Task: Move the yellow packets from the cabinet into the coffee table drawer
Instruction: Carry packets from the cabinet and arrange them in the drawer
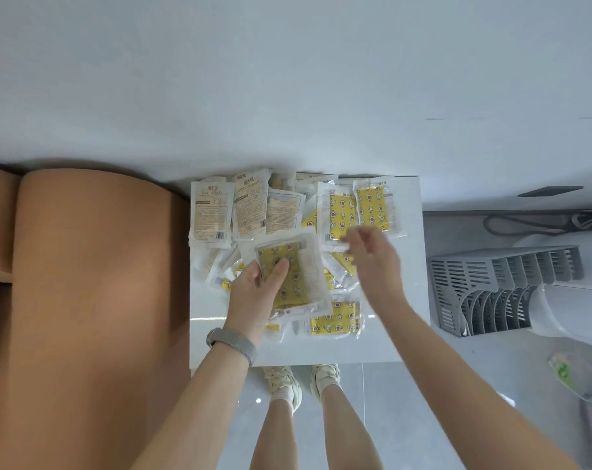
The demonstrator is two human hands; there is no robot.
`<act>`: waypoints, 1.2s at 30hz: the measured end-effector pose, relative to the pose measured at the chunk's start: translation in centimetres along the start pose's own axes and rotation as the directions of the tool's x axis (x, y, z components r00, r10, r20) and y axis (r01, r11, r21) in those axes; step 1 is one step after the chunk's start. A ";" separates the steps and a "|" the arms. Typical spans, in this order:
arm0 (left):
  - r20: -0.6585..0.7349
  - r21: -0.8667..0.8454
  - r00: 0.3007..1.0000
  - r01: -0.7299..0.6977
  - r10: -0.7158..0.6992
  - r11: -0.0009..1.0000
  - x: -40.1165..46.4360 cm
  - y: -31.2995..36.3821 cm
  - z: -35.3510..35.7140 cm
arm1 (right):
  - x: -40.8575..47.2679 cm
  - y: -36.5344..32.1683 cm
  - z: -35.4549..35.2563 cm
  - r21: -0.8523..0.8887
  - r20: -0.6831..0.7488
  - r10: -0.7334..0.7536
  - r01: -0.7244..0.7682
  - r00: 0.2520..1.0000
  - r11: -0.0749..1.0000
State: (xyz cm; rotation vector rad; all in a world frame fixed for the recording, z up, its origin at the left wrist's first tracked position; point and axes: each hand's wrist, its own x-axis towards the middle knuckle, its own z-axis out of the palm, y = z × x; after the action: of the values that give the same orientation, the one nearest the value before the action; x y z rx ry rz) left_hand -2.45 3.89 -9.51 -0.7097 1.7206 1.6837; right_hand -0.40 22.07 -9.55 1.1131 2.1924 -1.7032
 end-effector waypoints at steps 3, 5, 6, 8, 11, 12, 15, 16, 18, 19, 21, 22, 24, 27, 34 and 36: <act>-0.005 -0.004 1.000 -0.007 0.007 1.000 0.4 0.1 -1.0 | 6.1 0.7 -1.8 -0.178 -0.241 0.021 -0.065 0.970 0.982; -0.019 0.003 1.000 -0.010 0.010 1.000 0.4 0.3 -1.2 | 9.5 0.9 -2.6 -0.260 -0.289 0.151 -0.229 0.945 0.938; -0.034 0.005 0.999 -0.011 0.011 1.000 0.4 0.5 -1.3 | 10.7 0.9 -2.7 -0.310 -0.293 0.211 -0.302 0.933 0.902; -0.059 -0.010 0.998 0.001 -0.002 1.000 0.3 0.7 -1.4 | 11.8 0.8 -2.5 -0.427 -0.285 0.270 -0.374 0.920 0.823; -0.080 -0.032 0.997 0.016 -0.019 0.999 0.3 0.4 -1.6 | 12.0 1.0 -2.0 -0.556 -0.316 0.241 -0.385 0.918 0.737; -0.081 -0.027 0.997 0.014 -0.016 1.000 0.3 0.3 -1.6 | 12.1 1.3 -1.9 -0.571 -0.319 0.234 -0.383 0.918 0.726; -0.083 -0.031 0.997 0.003 -0.005 1.000 0.3 0.0 -1.7 | 12.3 1.7 -1.8 -0.566 -0.298 0.236 -0.370 0.925 0.737; -0.082 -0.039 0.997 0.003 -0.006 0.999 0.4 -0.1 -1.8 | 12.3 1.6 -1.8 -0.572 -0.296 0.228 -0.363 0.928 0.735; -0.081 -0.051 0.997 0.008 -0.012 0.999 0.6 -0.2 -1.7 | 12.5 1.4 -1.9 -0.576 -0.287 0.224 -0.355 0.931 0.736; -0.081 -0.064 0.997 0.006 -0.011 0.998 0.6 -0.2 -1.7 | 12.6 1.2 -2.0 -0.577 -0.280 0.230 -0.354 0.932 0.736; -0.090 -0.082 0.996 0.005 -0.012 0.997 0.7 -0.3 -1.7 | 12.6 0.9 -2.0 -0.599 -0.267 0.234 -0.351 0.935 0.720; -0.093 -0.083 0.996 0.007 -0.014 0.997 0.7 -0.3 -1.8 | 12.5 0.8 -1.9 -0.618 -0.264 0.224 -0.343 0.938 0.707; -0.096 -0.085 0.995 0.006 -0.014 0.996 0.7 -0.2 -2.0 | 12.2 1.0 -1.5 -0.668 -0.264 0.185 -0.318 0.947 0.673; -0.108 -0.082 0.994 0.015 -0.024 0.997 0.8 -0.5 -2.5 | 11.9 1.0 -0.9 -0.666 -0.267 0.187 -0.322 0.945 0.673; -0.117 -0.088 0.993 0.016 -0.026 0.996 0.8 -0.7 -3.3 | 12.6 1.0 -1.5 -0.411 -0.201 0.282 -0.342 0.938 0.845; -0.118 -0.091 0.992 0.028 -0.038 0.995 0.6 -0.7 -3.3 | 12.6 1.1 -1.6 -0.454 -0.167 0.233 -0.284 0.958 0.845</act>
State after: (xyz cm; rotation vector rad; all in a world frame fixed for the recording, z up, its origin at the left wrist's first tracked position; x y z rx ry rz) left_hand -2.58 0.60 -10.46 -0.8913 1.7130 1.7351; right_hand -8.14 29.34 -16.54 1.3018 2.2166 -0.9405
